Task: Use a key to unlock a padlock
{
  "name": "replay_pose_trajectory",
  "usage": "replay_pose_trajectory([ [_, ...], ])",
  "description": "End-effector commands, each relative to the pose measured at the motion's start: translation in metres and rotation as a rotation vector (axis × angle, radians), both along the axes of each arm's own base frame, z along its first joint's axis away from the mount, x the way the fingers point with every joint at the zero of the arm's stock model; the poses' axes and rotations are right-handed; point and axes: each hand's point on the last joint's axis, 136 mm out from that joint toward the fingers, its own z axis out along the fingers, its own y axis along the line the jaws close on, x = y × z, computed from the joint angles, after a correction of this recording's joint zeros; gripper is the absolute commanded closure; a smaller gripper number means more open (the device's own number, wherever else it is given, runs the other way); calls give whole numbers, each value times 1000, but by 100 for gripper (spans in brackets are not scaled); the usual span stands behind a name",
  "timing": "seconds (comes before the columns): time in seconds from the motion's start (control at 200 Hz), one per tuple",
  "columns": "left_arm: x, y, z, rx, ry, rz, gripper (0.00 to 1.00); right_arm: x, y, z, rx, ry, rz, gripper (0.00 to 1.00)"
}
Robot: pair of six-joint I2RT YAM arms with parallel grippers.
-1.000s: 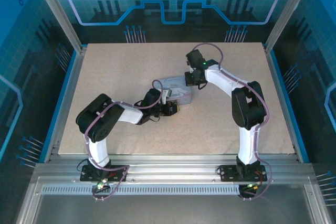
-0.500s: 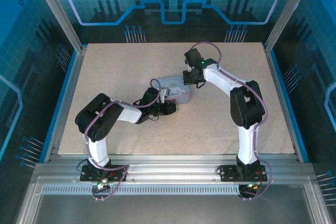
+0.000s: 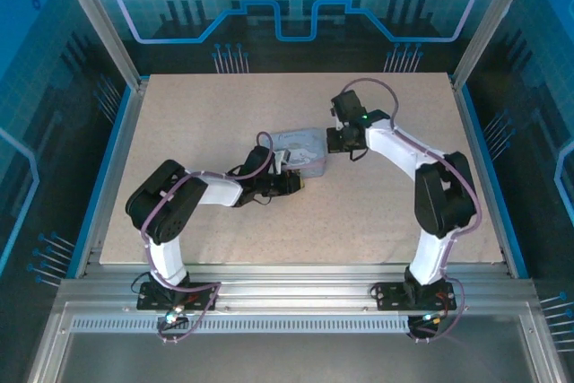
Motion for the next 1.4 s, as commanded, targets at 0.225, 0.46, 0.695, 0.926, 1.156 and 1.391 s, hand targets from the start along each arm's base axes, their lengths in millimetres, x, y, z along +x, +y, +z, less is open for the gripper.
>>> replay_pose_trajectory([
  [0.225, 7, -11, 37, -115, 57, 10, 99, -48, -6, 29, 250, -52, -51, 100],
  [0.46, 9, -12, 45, -141, 83, 19, 99, -82, -6, 32, 441, -48, -75, 100],
  [0.695, 14, -14, 54, -208, 98, 40, 99, -106, -1, 37, 619, -47, -95, 100],
  [0.926, 15, -14, 54, -217, 108, 42, 99, -116, 6, 33, 724, -29, -108, 100],
  [1.156, 15, -14, 54, -224, 113, 46, 99, -121, 15, 40, 844, -6, -134, 100],
  [1.391, 16, -15, 53, -237, 117, 46, 99, -118, 20, 55, 976, 14, -197, 100],
])
